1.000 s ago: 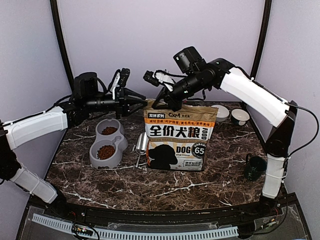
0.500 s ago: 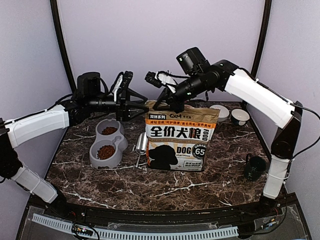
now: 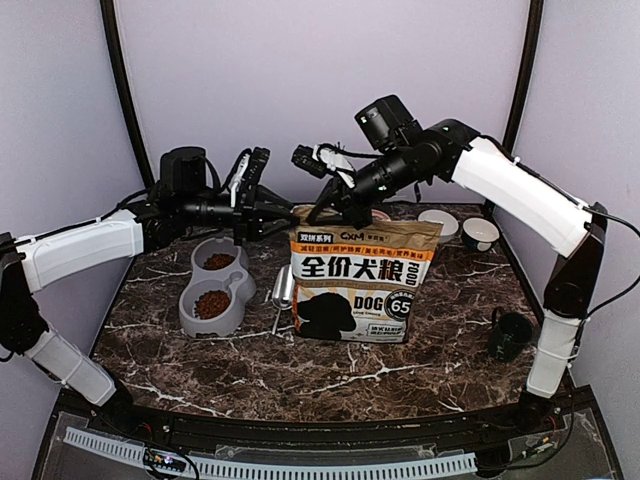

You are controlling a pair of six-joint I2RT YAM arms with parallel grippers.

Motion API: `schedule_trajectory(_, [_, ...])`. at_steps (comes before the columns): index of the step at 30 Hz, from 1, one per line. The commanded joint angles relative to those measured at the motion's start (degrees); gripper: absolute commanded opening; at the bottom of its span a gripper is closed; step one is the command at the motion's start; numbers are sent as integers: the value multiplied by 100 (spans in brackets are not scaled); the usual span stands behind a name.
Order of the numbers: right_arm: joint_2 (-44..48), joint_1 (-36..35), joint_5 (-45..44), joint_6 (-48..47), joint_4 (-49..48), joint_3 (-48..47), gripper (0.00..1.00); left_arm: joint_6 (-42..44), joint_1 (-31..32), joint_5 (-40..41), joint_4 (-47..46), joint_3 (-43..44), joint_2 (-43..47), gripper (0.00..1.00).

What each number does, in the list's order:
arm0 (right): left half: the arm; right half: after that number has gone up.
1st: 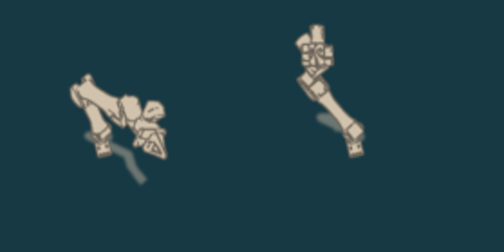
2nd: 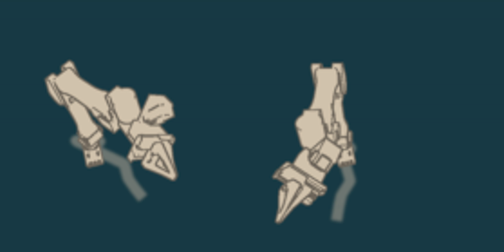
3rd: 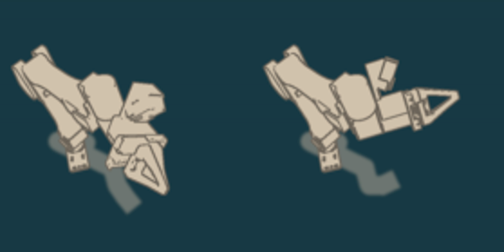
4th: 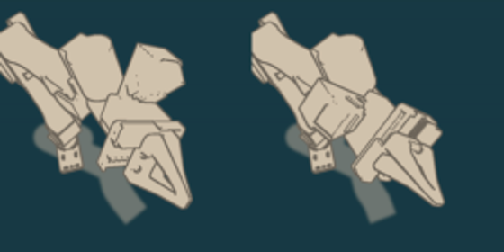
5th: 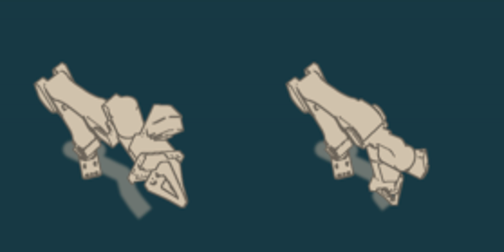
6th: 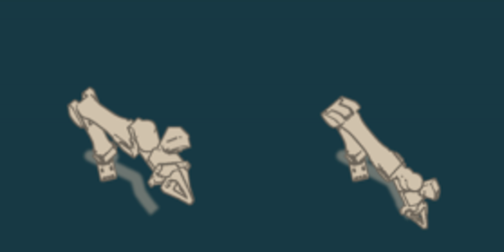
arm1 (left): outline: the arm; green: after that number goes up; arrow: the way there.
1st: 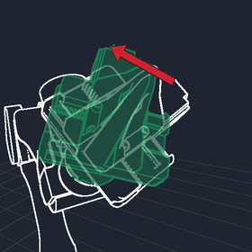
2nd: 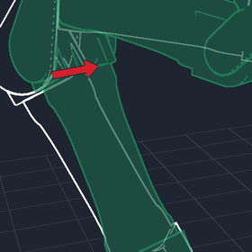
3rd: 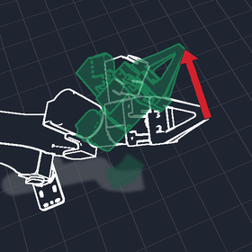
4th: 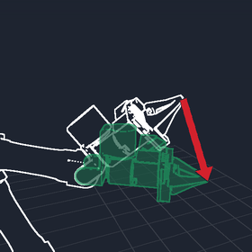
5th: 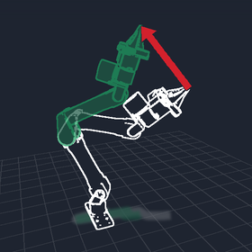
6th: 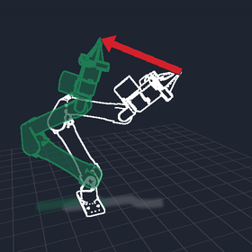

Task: Serve the pet food
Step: Press the seal on the pet food bag.

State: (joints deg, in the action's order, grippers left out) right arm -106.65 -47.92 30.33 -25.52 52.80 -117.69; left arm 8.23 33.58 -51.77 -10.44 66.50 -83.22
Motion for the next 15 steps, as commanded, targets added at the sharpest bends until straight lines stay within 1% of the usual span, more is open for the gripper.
schedule_trajectory(1, [311, -18, 396, -58, 77, 36, 0, -58, 5, -181, -240, 17, -5, 25])
schedule_trajectory(9, [355, -22, 658, -57, 77, 1, 0, -67, 116, -216, -293, -25, -39, 24])
schedule_trajectory(12, [364, -17, 716, -64, 76, 1, 0, -72, 131, -242, -310, -25, -45, 20])
schedule_trajectory(13, [372, -16, 741, -65, 73, 5, 0, -72, 133, -249, -316, -31, -45, 17])
schedule_trajectory(15, [399, -17, 764, -66, 64, -2, 0, -56, 139, -261, -293, -24, -47, 6])
